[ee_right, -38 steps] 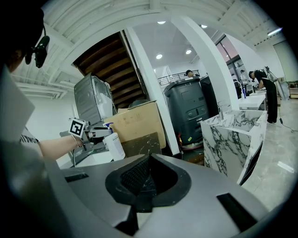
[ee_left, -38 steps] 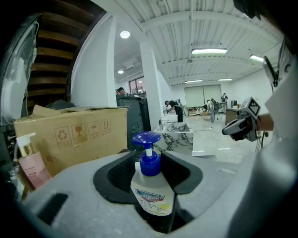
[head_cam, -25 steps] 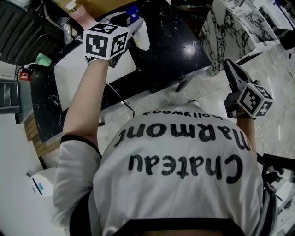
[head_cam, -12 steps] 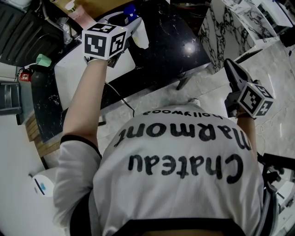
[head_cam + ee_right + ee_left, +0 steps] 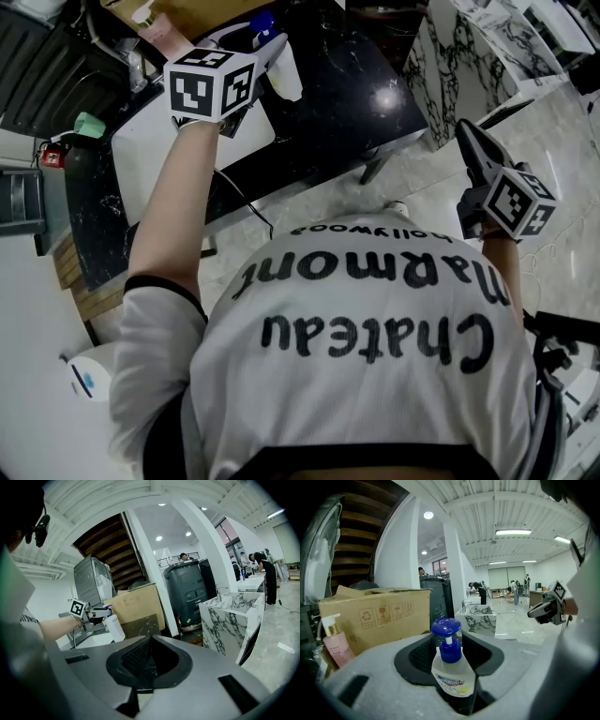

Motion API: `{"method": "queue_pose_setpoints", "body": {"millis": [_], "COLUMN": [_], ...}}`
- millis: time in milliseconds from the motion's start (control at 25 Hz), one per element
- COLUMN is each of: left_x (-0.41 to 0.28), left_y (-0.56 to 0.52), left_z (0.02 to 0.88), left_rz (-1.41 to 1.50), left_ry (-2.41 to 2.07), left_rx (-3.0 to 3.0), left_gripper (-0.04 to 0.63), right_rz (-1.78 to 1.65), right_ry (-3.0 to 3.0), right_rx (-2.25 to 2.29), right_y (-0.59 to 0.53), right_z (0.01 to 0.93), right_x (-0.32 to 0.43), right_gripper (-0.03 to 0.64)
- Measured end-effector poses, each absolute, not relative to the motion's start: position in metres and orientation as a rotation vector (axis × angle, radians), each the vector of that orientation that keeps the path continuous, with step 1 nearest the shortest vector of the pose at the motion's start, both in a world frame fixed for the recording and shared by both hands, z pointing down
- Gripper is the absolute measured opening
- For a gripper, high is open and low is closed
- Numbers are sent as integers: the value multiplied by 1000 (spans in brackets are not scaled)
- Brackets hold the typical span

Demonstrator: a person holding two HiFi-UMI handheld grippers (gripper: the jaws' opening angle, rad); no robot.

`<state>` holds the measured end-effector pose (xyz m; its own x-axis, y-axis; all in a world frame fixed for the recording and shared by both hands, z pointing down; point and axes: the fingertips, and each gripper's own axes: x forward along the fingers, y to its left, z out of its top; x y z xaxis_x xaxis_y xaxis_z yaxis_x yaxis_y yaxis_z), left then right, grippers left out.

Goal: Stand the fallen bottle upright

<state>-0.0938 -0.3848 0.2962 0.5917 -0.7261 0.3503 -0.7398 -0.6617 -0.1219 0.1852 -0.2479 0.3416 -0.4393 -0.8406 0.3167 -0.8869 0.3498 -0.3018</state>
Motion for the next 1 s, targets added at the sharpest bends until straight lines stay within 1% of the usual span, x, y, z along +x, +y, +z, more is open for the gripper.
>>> {"method": "queue_pose_setpoints", "body": {"millis": [360,600,800,1000], "left_x": [-95,-98,-104,-103], "left_y": [-387,-392,-394,-388], "left_z": [292,288,274,250], "left_rz": [531,507,425,300], "left_ry": [-1307,-1350,-1441,-1507], "left_rx": [2748,2743,2748,2778], "left_gripper": [178,230,273,293], "right_rz": [665,662,661,665], "right_ry": [-2493,-2492,-2488,-2497], "right_rx": [1605,1608,1613,1588], "right_y": [-249,-250,-251,-255], "right_z": [342,341,342,343], "right_x": [187,189,191,190], "right_gripper": [14,14,14,14]}}
